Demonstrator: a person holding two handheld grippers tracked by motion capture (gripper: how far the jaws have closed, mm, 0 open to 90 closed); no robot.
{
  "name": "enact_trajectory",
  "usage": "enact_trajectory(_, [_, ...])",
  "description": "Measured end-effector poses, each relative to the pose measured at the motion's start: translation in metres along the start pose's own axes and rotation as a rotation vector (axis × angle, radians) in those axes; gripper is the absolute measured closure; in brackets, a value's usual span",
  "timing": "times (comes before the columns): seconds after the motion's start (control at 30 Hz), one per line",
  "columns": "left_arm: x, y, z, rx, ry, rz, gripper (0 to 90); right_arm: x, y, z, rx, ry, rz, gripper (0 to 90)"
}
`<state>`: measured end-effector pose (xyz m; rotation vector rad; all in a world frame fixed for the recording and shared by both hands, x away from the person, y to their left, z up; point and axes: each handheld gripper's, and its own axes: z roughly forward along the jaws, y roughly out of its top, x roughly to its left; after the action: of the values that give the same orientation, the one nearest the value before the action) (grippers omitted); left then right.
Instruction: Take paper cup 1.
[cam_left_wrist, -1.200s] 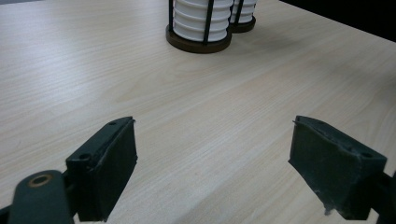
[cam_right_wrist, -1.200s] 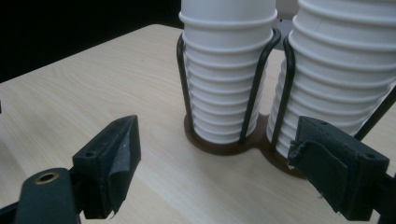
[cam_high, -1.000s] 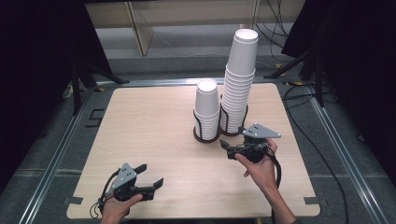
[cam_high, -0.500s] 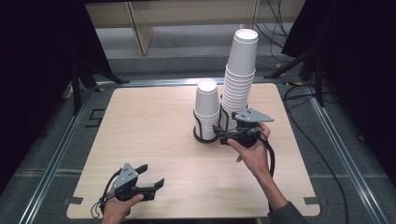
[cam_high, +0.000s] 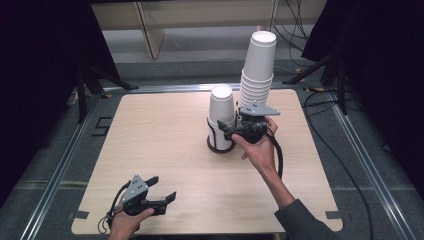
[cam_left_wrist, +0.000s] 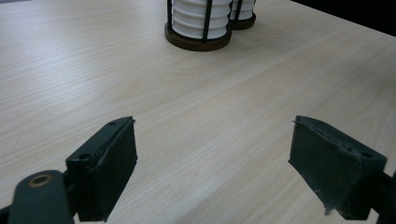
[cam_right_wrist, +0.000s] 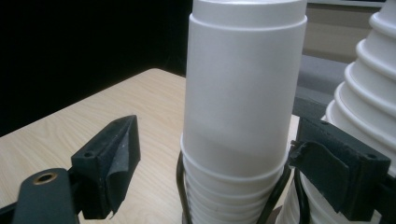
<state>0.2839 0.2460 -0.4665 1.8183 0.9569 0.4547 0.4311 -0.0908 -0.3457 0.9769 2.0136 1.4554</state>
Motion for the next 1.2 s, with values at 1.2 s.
enact_trajectory(1.2, [-0.002, 0.000, 0.000, 0.003, -0.005, 0.001, 14.3, 0.003, 0.030, 0.049, 0.040, -0.140, 0.071, 15.3])
